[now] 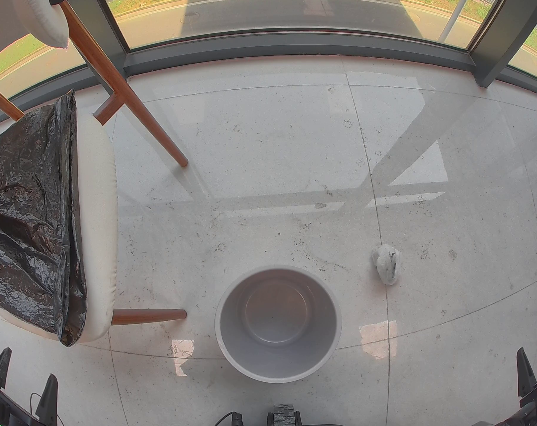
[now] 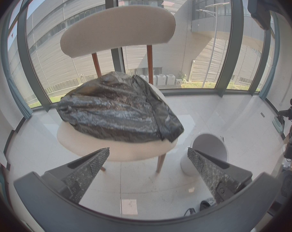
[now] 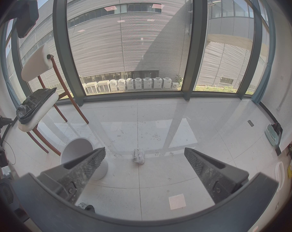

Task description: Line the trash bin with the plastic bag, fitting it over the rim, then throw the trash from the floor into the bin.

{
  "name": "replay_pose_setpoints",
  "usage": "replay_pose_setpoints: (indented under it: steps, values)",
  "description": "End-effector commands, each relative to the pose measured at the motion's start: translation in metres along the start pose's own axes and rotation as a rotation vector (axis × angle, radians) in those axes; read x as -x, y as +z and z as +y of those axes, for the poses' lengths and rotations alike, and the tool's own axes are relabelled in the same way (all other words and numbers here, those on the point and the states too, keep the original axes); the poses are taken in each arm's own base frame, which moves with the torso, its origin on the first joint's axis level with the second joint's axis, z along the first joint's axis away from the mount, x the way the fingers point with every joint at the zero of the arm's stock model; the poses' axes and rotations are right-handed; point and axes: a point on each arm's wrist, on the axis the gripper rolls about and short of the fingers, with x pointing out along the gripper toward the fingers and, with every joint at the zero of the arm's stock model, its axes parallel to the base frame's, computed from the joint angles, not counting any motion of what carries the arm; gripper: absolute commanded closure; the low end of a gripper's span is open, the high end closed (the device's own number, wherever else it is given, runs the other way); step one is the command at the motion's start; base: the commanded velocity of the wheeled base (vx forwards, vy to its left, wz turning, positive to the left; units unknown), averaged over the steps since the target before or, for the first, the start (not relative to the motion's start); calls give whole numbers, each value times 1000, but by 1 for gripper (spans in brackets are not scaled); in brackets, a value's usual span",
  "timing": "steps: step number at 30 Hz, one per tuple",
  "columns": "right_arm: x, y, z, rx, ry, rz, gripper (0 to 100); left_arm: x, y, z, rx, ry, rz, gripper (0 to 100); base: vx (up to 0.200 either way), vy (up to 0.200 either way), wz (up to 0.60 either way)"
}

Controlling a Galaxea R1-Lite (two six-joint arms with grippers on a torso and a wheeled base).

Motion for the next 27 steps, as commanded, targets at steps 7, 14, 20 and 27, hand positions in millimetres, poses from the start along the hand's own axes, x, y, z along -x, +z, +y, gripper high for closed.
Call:
replay_pose_setpoints:
  steps: [7, 14, 20, 27]
  values:
    - [0, -5, 0, -1, 0, 3, 0, 1, 9, 0, -12, 1, -130, 0, 0, 0, 0]
    - [0, -5, 0, -1, 0, 3, 0, 3, 17, 1, -72, 14, -203, 0, 0, 0, 0]
    - [0, -5, 0, -2, -1, 3, 0, 10, 37, 1, -73, 8, -270, 0, 0, 0, 0]
    - [0, -5, 0, -2, 0, 3, 0, 28, 75, 3, 58, -98, -170, 0, 0, 0, 0]
